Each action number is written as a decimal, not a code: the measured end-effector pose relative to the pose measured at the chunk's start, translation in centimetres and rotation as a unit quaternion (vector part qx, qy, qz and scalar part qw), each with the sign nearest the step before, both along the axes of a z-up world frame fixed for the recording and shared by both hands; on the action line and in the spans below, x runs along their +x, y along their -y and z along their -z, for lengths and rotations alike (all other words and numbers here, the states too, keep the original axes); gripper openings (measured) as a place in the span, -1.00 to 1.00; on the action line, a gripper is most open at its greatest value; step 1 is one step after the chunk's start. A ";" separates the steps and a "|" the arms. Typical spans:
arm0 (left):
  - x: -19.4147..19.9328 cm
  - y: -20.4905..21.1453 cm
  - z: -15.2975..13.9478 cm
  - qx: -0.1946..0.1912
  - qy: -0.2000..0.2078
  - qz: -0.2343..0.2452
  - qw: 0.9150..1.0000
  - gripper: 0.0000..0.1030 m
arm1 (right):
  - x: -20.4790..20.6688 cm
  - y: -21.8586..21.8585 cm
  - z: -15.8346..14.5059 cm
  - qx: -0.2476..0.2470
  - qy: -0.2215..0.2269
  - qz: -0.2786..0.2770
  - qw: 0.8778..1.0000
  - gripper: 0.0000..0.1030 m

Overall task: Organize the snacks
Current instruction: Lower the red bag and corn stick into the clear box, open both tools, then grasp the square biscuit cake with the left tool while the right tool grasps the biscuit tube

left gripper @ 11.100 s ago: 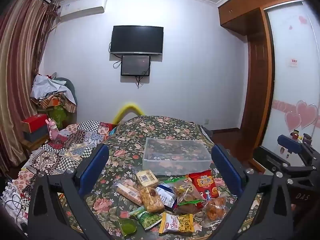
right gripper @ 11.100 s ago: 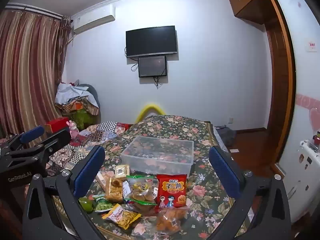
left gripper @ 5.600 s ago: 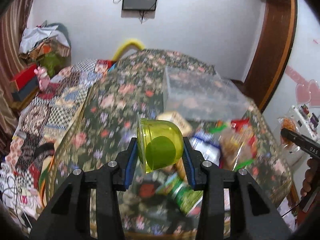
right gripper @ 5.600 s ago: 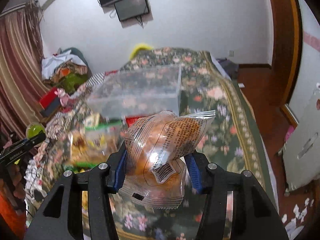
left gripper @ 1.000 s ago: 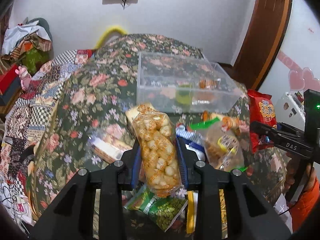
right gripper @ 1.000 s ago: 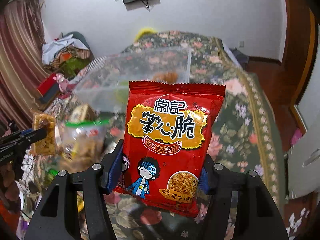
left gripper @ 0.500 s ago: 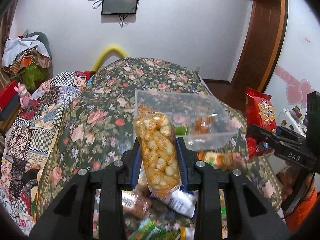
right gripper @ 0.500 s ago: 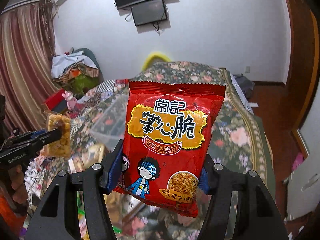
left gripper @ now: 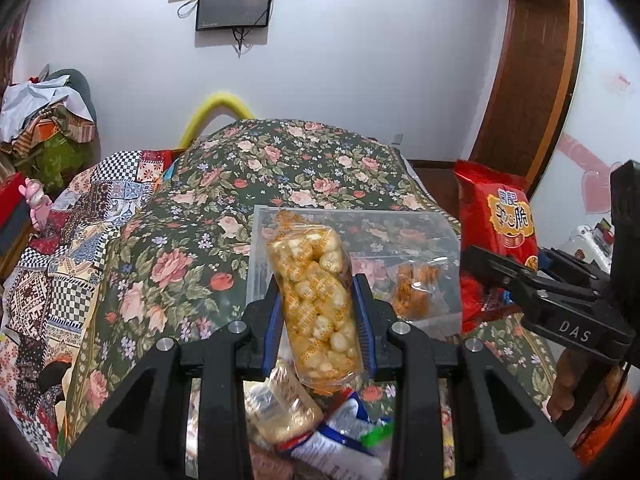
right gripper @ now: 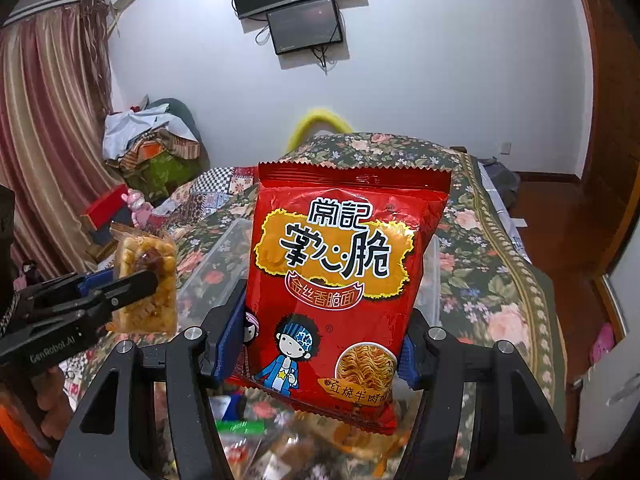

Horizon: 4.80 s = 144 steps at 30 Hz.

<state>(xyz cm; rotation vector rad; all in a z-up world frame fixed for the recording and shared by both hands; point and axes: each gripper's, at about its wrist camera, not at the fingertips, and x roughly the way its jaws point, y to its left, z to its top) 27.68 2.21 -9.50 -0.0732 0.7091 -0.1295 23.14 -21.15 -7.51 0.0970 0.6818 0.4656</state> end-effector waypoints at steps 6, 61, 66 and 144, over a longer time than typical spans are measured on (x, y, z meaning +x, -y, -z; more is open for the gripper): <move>2.8 0.5 1.7 0.011 -0.017 -0.005 1.000 -0.37 | 2.1 -1.3 1.4 -0.018 -0.016 0.005 1.000 0.13; -1.6 -2.1 9.1 0.047 -0.148 -0.014 0.988 0.45 | -2.8 1.5 9.7 -0.100 -0.110 -0.049 0.988 0.46; -0.5 -1.6 10.0 0.035 -0.160 -0.015 0.986 0.47 | -1.4 1.3 10.0 -0.109 -0.110 -0.047 0.987 0.49; -9.4 -2.1 6.0 0.036 -0.066 -0.009 0.997 0.06 | -6.8 1.1 10.5 -0.076 -0.169 -0.053 0.981 -0.37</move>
